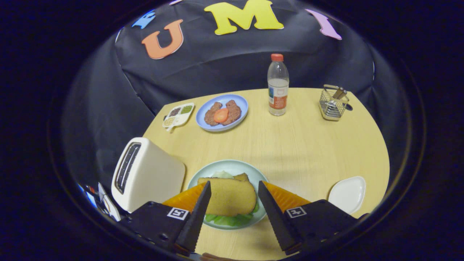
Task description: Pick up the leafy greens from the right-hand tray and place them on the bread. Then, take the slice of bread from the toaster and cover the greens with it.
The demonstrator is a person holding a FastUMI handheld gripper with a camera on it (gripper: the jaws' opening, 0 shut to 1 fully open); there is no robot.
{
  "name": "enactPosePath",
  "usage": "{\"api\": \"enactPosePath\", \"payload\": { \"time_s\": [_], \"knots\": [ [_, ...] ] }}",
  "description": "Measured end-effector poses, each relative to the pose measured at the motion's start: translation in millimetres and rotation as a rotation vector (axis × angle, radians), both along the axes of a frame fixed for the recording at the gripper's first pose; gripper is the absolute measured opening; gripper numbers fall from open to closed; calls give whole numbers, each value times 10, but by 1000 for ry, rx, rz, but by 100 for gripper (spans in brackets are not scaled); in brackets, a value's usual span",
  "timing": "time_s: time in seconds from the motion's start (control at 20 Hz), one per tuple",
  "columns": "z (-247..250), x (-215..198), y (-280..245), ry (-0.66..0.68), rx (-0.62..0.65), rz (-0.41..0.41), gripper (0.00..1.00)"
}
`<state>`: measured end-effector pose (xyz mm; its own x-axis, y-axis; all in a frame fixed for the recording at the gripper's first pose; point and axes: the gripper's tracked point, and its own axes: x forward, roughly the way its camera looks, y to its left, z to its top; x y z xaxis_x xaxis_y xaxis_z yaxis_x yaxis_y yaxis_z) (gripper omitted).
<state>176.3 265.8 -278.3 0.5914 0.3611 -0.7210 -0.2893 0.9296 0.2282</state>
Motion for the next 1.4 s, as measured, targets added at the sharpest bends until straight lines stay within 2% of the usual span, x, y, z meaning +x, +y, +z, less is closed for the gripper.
{"api": "enactPosePath", "payload": {
  "time_s": [0.2, 0.35, 0.45, 0.65, 0.9, 1.05, 1.2, 1.3, 1.4],
  "knots": [
    [583, -198, -51, -77, 48, 15, 90],
    [1094, -277, -159, -217, 43, 4, 93],
    [1456, -329, -278, -341, 8, -23, 96],
    [2123, -644, -494, -568, -45, -88, 96],
    [2713, -1044, -775, -803, -42, -178, 96],
    [2791, -1333, -796, -826, -23, -177, 96],
    [2865, -1442, -937, -846, -33, -212, 95],
    [2839, -1579, -886, -841, -5, -184, 94],
    [2732, -1670, -910, -830, -33, -155, 95]
  ]
}}
